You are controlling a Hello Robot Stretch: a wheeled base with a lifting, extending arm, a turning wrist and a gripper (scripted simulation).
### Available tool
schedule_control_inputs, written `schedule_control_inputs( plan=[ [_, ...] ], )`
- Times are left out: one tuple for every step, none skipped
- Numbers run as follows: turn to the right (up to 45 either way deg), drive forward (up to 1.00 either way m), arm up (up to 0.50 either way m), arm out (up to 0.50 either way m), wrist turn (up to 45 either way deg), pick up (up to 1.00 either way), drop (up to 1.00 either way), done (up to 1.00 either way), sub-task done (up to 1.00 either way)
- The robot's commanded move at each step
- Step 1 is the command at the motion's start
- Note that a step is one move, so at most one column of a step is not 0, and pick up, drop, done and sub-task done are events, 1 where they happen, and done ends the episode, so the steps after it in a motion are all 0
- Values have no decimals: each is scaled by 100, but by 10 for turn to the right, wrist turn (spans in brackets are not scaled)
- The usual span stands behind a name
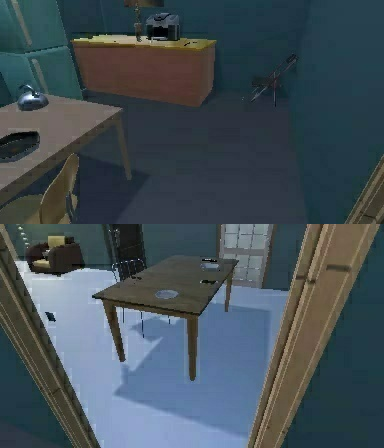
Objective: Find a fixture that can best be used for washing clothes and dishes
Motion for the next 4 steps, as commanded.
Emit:
schedule_control_inputs(
  plan=[
    [-60,0,0,0,0,0,0,0,0],
    [0,30,0,0,0,0,0,0,0],
    [450,0,0,0,0,0,0,0,0],
    [450,0,0,0,0,0,0,0,0]
  ],
)
